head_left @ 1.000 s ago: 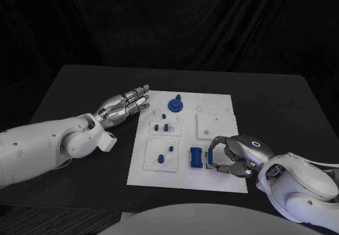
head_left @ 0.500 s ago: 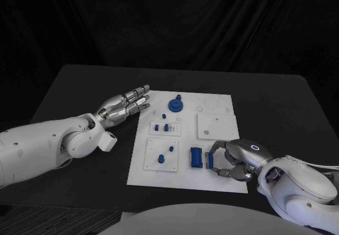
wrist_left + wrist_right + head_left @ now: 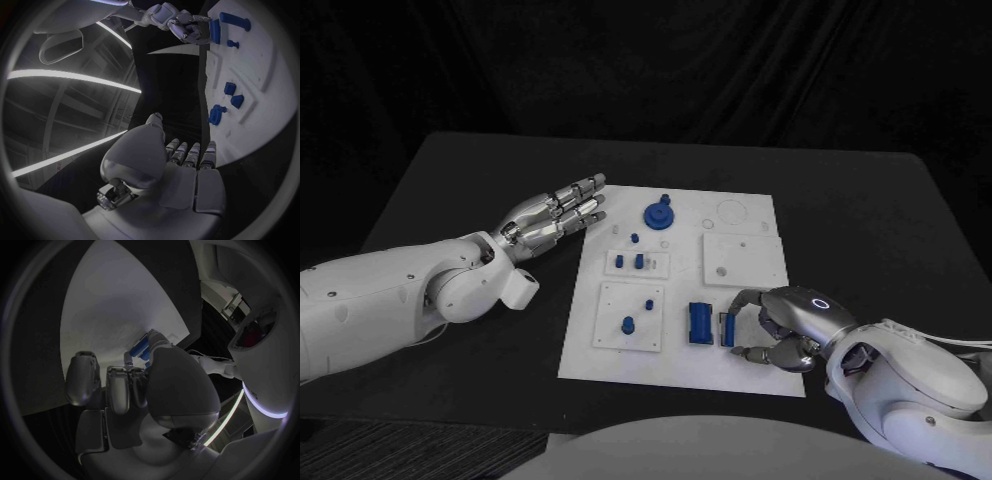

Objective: Assemble the parts on the task board

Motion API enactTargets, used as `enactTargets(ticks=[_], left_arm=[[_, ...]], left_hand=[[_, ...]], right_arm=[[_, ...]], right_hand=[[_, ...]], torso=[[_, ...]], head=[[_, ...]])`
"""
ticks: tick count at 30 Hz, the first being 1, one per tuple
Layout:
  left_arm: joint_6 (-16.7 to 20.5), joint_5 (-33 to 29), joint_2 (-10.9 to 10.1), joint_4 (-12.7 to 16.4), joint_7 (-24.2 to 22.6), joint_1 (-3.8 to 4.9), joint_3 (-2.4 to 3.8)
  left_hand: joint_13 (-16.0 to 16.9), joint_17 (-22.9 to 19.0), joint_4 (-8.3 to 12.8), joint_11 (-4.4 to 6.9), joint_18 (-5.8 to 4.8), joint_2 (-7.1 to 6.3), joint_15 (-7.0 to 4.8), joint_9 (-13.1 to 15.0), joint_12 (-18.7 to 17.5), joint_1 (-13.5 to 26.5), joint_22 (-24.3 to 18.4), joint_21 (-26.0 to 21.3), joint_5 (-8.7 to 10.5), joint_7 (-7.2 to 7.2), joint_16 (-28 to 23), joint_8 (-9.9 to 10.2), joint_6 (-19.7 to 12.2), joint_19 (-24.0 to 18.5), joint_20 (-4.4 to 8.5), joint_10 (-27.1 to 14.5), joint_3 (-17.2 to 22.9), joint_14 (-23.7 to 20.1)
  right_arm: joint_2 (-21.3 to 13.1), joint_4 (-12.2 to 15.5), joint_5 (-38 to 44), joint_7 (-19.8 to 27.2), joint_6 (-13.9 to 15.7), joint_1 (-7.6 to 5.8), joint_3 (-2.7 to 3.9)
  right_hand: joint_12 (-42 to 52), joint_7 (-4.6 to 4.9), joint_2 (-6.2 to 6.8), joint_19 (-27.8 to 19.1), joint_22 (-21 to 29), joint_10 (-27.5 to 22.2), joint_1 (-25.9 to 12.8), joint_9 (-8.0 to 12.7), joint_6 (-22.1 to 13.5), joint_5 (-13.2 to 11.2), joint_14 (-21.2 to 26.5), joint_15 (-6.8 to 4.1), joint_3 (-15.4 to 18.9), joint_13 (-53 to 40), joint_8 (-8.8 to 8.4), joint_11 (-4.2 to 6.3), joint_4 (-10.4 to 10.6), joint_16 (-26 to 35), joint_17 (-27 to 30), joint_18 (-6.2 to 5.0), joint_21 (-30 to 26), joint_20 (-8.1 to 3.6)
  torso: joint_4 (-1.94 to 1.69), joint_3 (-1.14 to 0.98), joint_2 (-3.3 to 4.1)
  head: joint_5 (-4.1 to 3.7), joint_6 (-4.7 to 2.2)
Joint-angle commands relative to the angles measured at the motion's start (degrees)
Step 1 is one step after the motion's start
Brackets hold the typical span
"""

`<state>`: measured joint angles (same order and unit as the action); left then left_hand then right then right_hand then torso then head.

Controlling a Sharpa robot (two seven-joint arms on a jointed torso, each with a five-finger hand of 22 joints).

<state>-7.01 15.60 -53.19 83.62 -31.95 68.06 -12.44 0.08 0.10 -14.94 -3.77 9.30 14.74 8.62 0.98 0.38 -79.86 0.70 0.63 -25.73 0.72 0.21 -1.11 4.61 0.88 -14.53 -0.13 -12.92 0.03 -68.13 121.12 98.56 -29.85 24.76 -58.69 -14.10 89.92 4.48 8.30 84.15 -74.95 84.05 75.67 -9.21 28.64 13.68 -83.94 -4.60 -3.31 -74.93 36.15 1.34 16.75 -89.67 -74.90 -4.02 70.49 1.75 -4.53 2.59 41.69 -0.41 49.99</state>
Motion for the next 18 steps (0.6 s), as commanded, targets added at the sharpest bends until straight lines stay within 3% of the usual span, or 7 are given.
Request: enactTargets(ticks=[1,11,18], left_arm=[[-0.7,0.0,0.1,0.0,-0.6,-0.10,0.04],[-0.8,0.0,0.1,-0.1,-0.5,-0.11,0.04],[-0.8,0.0,0.1,-0.1,-0.5,-0.11,0.04]], left_hand=[[-0.1,-0.1,-0.2,-0.43,0.82,0.42,0.27,0.0,-0.4,0.0,0.0,0.3,-0.15,0.29,-0.2,-0.3,0.2,0.1,-0.34,0.1,0.0,0.0],[-0.1,-0.1,-0.2,-0.42,0.82,0.45,0.28,0.0,-0.4,0.0,0.0,0.3,-0.17,0.29,-0.2,-0.3,0.2,0.1,-0.35,0.1,0.1,0.0],[-0.1,-0.1,-0.1,-0.41,0.81,0.49,0.29,0.0,-0.4,-0.1,0.1,0.3,-0.20,0.29,-0.2,-0.3,0.2,0.1,-0.36,0.1,0.1,0.0]], right_arm=[[0.1,0.0,0.0,-1.2,-0.7,0.28,-0.13],[0.1,0.0,0.0,-1.0,0.6,0.30,-0.13],[-0.2,0.2,0.0,-0.1,3.2,0.30,-0.12]], right_hand=[[0.1,0.10,-0.09,0.1,-9.9,6.0,-0.6,0.5,-0.8,-0.8,-6.0,0.22,0.3,-15.1,-0.36,-0.52,0.0,-0.2,-14.6,0.14,-0.3,0.10],[0.1,0.18,-0.24,0.0,-9.8,6.0,-0.4,1.3,-3.2,-0.9,-6.0,0.33,0.2,-15.1,-1.09,-0.61,-0.1,-0.2,-14.6,0.03,-0.9,0.24],[0.1,0.23,-0.56,0.0,-9.7,6.0,0.3,2.2,-5.3,0.9,-6.0,0.33,-0.2,-15.1,-1.40,-0.62,0.0,-0.2,-14.6,0.02,-1.0,0.27]], torso=[[-0.03,0.00,0.00],[-0.03,0.00,0.00],[-0.02,-0.01,-0.01]], head=[[0.07,0.01],[0.17,0.01],[0.16,0.01]])
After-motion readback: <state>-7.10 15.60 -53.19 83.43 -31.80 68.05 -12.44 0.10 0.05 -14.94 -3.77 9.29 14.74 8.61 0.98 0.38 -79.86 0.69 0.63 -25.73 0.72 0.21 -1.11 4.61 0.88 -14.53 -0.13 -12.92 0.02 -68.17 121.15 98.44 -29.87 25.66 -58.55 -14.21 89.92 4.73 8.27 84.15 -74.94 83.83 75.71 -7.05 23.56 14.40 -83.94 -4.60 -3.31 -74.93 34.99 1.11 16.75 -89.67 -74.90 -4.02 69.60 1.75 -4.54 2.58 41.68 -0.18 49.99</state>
